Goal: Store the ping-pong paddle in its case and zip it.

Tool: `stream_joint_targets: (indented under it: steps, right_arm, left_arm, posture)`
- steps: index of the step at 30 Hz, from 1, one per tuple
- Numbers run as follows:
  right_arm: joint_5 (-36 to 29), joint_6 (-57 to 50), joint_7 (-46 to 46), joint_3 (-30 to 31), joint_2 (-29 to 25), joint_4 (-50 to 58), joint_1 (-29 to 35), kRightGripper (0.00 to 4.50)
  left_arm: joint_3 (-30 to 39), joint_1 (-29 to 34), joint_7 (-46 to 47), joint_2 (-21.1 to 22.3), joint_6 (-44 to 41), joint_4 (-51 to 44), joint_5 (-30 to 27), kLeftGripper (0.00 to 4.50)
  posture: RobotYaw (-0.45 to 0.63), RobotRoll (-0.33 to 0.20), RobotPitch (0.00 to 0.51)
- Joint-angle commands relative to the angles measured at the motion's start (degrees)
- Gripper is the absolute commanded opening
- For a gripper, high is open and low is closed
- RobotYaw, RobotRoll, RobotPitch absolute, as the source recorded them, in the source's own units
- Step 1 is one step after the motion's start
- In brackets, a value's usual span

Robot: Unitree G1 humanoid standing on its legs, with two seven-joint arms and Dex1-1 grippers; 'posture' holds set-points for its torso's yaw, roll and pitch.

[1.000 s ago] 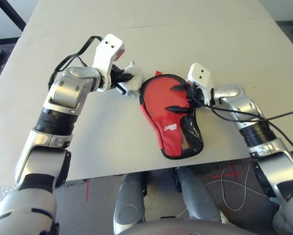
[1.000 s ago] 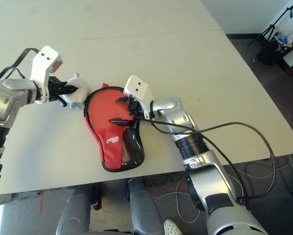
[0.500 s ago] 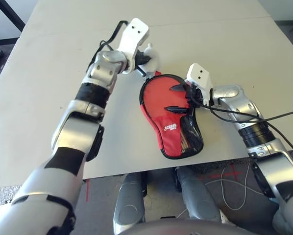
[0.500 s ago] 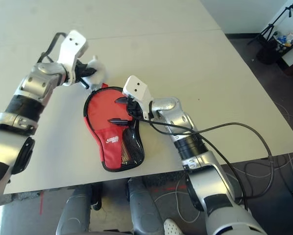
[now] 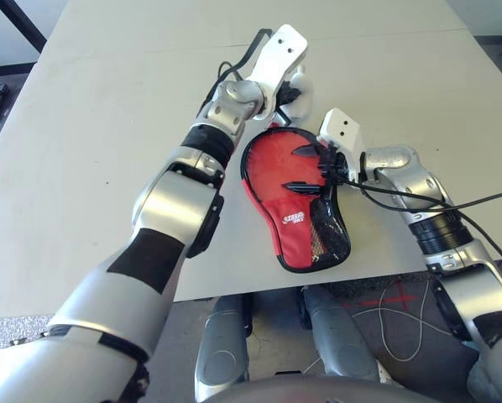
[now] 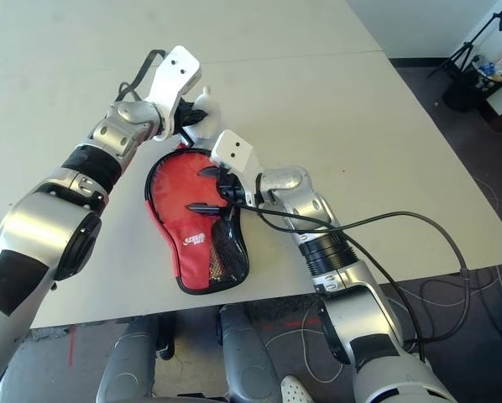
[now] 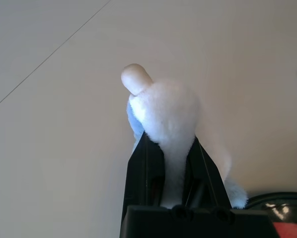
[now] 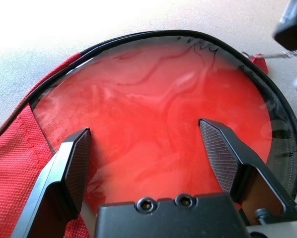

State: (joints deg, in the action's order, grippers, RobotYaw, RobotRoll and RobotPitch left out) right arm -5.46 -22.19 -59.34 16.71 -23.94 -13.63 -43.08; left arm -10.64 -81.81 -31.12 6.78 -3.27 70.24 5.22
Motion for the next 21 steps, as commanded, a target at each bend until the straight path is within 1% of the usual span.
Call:
stream_joint_targets:
  steps: [1,9,13,19,20,21]
  right_arm:
    - [1.6,-2.7,-0.2,2.9,0.1,-1.5,3.3,4.5]
    - [1.6,-3.2,0.3,3.0,0.2,-0.9,3.8,4.5]
    - [1.6,-3.4,0.5,3.0,0.3,-0.8,3.9,4.5]
    - [1.6,-3.5,0.7,3.0,0.4,-0.7,3.9,4.5]
    - [1.6,-3.5,0.7,3.0,0.4,-0.7,4.0,4.5]
    - [1.6,-3.5,0.7,3.1,0.4,-0.7,4.0,4.5]
  left_arm:
    - [1.3,-2.6,-0.6,-3.0,2.6,0.0,-0.1,0.26]
    - [2.6,-3.0,-2.7,-7.7,2.1,-0.5,-0.8,0.26]
    - [3.4,-2.8,-5.4,-9.8,1.0,-1.4,-1.5,0.25]
    - [2.9,-1.5,-8.5,-10.0,-1.4,-2.1,-0.6,0.25]
    - [3.0,-1.5,-8.4,-9.8,-1.6,-2.1,-0.6,0.97]
    - [3.2,-1.6,-8.2,-9.5,-1.9,-2.2,-0.6,1.24]
  posture:
    - [-0.1,0.0,0.288]
    - [-0.11,0.0,0.29]
    - [-0.11,0.0,0.292]
    - [-0.11,0.0,0.294]
    - [-0.11,0.0,0.294]
    - [-0.11,0.0,0.294]
